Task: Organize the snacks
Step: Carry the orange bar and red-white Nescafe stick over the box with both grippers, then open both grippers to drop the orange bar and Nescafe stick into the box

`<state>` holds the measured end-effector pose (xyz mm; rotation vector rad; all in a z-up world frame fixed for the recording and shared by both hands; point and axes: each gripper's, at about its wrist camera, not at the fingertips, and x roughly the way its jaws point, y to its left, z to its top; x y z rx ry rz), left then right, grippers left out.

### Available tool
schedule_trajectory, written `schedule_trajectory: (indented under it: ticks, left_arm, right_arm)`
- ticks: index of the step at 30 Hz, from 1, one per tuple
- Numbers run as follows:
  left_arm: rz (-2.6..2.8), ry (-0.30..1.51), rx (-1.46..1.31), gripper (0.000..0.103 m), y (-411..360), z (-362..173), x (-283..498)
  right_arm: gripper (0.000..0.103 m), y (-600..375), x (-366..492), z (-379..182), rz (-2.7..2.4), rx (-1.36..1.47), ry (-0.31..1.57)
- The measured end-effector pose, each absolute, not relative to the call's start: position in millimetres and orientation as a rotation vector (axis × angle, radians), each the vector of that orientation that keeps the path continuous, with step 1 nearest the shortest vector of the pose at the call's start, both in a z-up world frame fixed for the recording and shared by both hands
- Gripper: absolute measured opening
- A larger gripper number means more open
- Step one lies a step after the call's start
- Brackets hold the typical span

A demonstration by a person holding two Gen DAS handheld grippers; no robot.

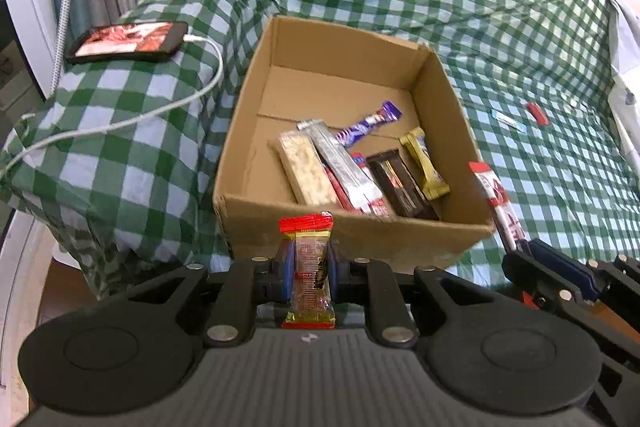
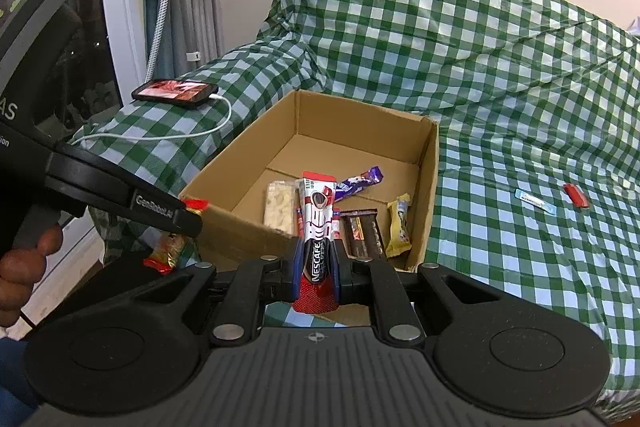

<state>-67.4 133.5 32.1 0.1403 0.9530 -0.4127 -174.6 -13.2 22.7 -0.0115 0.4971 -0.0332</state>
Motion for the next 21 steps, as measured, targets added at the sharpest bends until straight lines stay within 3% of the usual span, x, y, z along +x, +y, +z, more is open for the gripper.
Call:
schedule_trajectory:
  ticks: [21]
  left_arm:
    - [-0.364, 0.965, 0.141, 0.018, 88, 25, 32]
  right_arm:
    - [0.015, -61, -90, 14, -0.061, 0.069, 0.509]
